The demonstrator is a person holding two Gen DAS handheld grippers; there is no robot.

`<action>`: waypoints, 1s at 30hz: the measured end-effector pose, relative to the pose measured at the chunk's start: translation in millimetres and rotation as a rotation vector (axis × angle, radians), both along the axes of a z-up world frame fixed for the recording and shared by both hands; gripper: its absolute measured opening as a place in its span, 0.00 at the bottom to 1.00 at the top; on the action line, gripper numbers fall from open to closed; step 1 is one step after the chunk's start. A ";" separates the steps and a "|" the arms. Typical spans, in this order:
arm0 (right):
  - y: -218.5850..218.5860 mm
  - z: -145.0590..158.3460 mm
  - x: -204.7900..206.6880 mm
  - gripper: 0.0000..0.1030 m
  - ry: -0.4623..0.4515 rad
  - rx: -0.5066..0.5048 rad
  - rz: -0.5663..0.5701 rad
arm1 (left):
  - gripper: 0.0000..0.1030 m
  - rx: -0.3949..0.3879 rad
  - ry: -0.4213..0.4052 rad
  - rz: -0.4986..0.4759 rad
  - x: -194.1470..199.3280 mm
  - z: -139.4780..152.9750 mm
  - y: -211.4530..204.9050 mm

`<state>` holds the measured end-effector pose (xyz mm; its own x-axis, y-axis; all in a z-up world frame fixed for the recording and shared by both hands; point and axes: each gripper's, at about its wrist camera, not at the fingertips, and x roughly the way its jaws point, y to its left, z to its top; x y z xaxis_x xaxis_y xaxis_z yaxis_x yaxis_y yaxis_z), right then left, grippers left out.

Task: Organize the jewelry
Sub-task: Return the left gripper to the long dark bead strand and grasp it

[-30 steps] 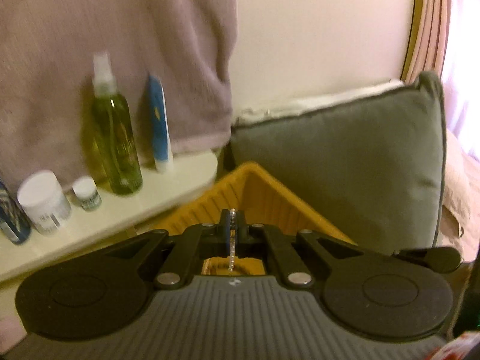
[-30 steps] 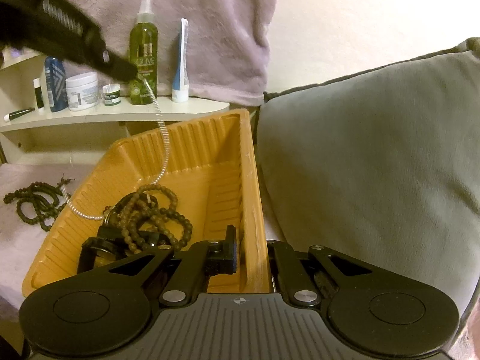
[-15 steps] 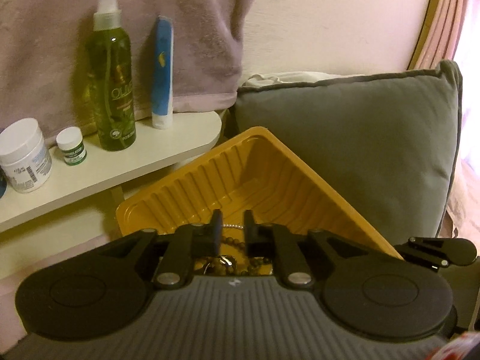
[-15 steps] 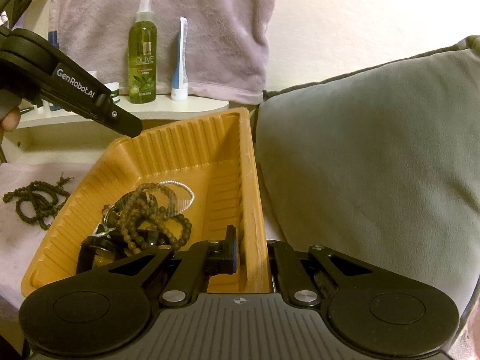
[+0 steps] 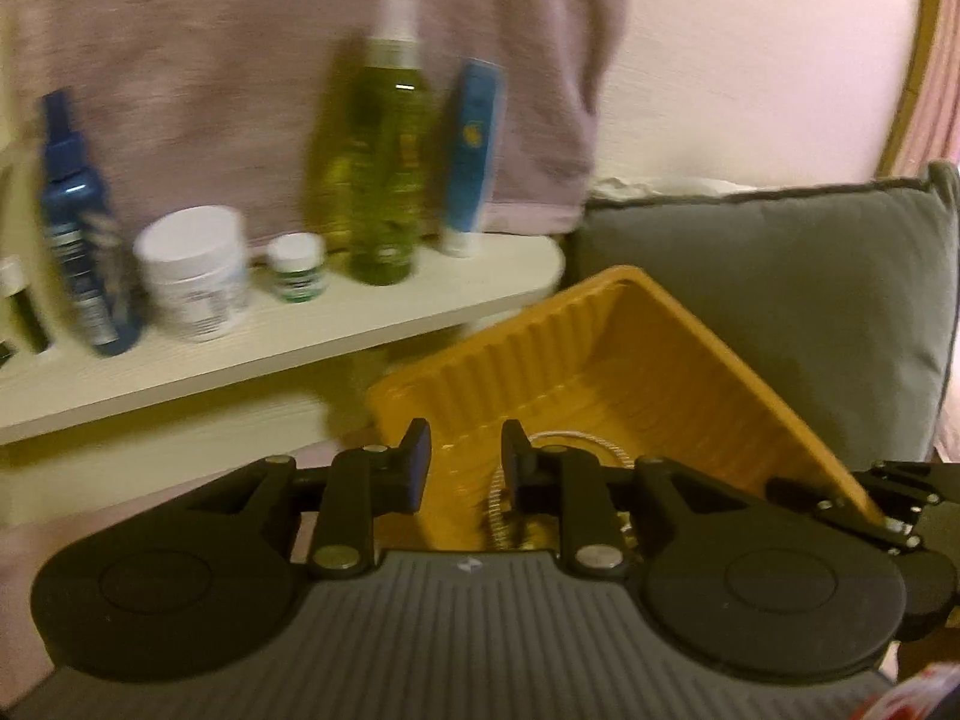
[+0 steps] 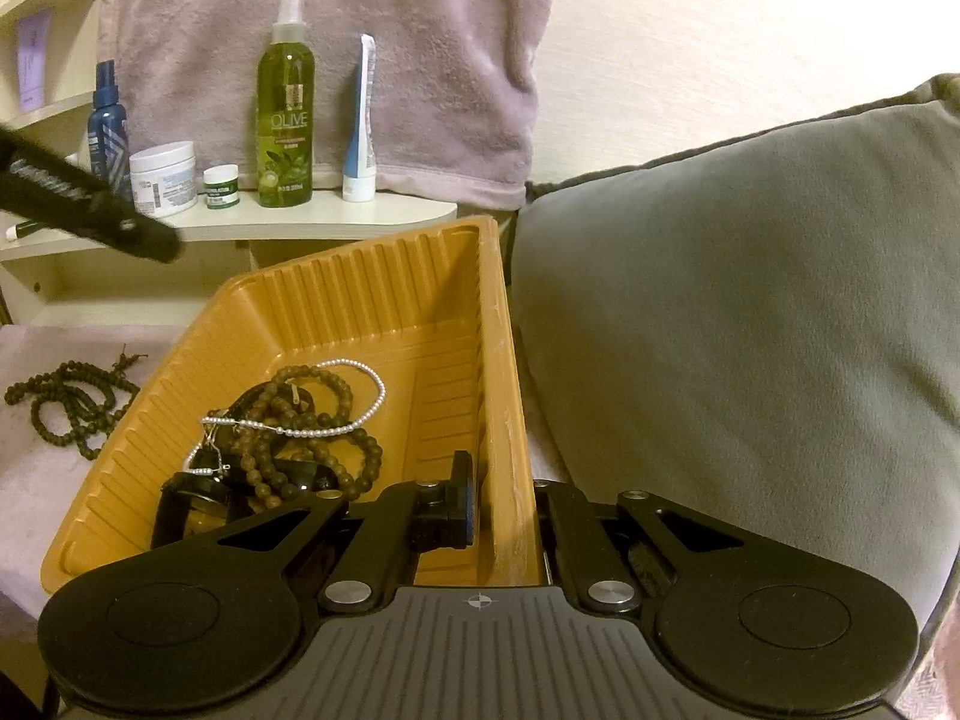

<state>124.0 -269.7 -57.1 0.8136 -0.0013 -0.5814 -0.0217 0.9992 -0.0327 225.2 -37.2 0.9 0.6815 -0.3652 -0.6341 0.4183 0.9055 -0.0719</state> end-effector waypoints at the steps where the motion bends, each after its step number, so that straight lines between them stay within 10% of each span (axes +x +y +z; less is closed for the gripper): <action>1: 0.0 0.1 0.0 0.05 0.000 0.000 -0.001 | 0.24 -0.009 -0.006 0.021 -2.7 0.6 7.0; 15: 0.4 -0.5 -2.4 0.05 0.000 -0.007 0.004 | 0.60 0.036 0.005 0.203 -41.7 -24.2 74.4; 30: 0.3 0.6 -3.3 0.05 0.004 -0.018 0.010 | 0.74 0.184 -0.026 0.248 -55.1 -60.6 100.1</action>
<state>120.7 -269.4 -56.5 0.8114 -0.0038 -0.5845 -0.0316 0.9982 -0.0504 170.2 62.8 -59.8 0.7527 -0.0658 -0.6551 0.1820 0.9770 0.1109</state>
